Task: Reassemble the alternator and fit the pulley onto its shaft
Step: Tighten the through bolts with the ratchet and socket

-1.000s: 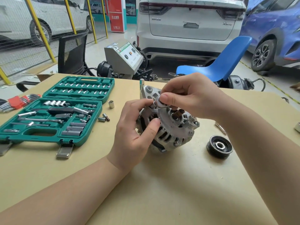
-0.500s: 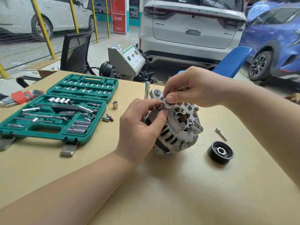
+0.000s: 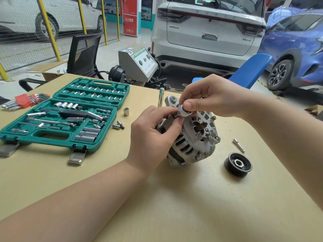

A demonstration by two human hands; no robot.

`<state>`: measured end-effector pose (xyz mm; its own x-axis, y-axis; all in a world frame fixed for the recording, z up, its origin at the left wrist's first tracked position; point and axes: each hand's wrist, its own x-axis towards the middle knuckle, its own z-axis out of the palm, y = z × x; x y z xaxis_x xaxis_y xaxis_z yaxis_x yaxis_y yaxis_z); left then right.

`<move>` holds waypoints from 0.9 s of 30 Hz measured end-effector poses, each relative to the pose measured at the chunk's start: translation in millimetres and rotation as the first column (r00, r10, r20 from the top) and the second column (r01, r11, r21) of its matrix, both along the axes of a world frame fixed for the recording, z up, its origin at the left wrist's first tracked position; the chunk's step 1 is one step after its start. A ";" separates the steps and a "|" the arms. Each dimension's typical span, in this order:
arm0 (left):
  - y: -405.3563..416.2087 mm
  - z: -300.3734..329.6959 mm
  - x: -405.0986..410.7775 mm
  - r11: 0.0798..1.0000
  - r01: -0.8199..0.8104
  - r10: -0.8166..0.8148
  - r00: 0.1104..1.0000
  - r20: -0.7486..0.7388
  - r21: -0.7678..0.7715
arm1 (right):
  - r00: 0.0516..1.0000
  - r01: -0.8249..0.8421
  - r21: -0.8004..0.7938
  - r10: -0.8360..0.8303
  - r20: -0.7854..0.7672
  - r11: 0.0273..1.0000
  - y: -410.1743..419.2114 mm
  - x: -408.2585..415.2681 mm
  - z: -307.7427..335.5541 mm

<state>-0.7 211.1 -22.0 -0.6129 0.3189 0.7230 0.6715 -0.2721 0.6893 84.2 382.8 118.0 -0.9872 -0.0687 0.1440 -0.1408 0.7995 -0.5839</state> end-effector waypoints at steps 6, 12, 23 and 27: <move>0.2 -1.0 1.3 1.000 0.013 -0.014 1.000 0.026 0.020 | 0.997 0.065 0.087 -0.068 0.040 0.994 -6.4 0.0 2.4; -2.7 -2.1 -0.8 0.998 0.066 -0.067 0.989 0.135 0.013 | 0.986 0.158 0.254 -0.166 0.011 0.954 -12.3 2.5 6.4; -2.1 1.7 -2.0 0.996 0.087 -0.088 0.994 0.072 0.022 | 0.991 0.133 0.316 -0.115 -0.075 0.939 -19.1 12.1 4.0; -2.1 0.6 -3.0 0.996 0.086 -0.087 0.994 0.072 0.012 | 0.987 0.142 0.337 -0.108 -0.118 0.931 -21.5 23.1 -3.6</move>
<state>-3.7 209.0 -21.4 -0.6338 0.3671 0.6808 0.5937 -0.3333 0.7324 107.3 361.3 114.4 -0.9738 -0.0074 0.2274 -0.0679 0.9634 -0.2593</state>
